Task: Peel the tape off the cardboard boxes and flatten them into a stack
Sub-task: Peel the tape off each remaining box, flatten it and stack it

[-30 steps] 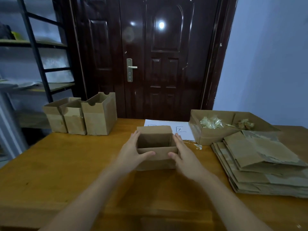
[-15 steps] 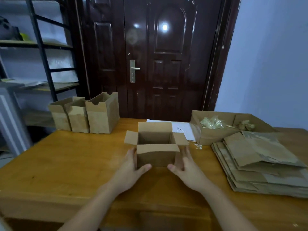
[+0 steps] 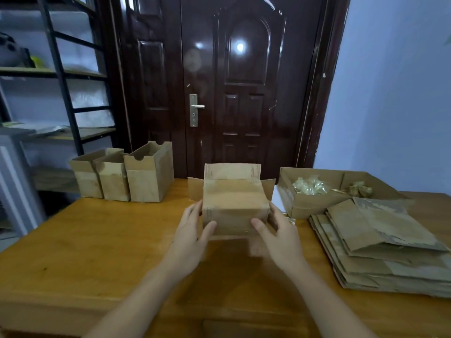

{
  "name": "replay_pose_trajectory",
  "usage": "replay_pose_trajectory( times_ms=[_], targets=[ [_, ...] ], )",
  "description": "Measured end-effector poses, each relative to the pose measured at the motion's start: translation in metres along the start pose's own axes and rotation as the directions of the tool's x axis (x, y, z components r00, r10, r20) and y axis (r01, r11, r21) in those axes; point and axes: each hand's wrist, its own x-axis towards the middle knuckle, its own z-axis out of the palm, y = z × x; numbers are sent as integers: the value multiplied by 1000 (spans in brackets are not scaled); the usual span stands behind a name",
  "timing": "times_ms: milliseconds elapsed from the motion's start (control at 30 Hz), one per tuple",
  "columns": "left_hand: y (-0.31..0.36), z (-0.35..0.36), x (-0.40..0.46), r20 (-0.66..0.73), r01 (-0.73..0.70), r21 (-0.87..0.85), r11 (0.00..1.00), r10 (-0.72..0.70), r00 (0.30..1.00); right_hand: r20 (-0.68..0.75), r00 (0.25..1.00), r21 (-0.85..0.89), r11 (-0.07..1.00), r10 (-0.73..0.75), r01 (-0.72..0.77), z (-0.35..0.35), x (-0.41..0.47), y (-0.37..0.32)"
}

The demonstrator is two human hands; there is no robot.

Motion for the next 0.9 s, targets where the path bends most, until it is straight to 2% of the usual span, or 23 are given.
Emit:
replay_pose_trajectory(
  times_ms=[67, 133, 200, 333, 500, 667, 800, 900],
  targets=[
    [11, -2, -1, 1, -28, -72, 997, 28, 1000, -107, 994, -35, 999, -20, 16, 1, 0, -6],
    [16, -5, 1, 15, -94, 14, 995, 94, 995, -157, 987, -57, 998, -37, 29, -2, 2, -12],
    [16, -8, 6, 10, -152, 123, 981, 152, 988, -128, 991, -68, 997, -40, 32, -6, 7, -17],
    [14, -10, 13, -14, -97, 91, 991, 99, 995, -44, 999, -75, 997, 25, -28, -10, 16, -18],
    [0, -4, 13, 115, -67, 137, 988, 51, 992, 31, 981, -44, 980, 193, -192, -7, 19, -9],
    [-17, -1, 8, 258, -73, 248, 966, 7, 966, 158, 910, -25, 923, 382, -383, -3, 18, 13],
    [-21, -12, 8, 309, -153, 218, 964, 81, 948, 189, 887, 58, 897, 422, -439, -5, 21, 24],
    [-17, -20, 9, 355, -264, 250, 932, 166, 920, 123, 906, 109, 902, 404, -417, -7, 27, 24]
  ],
)
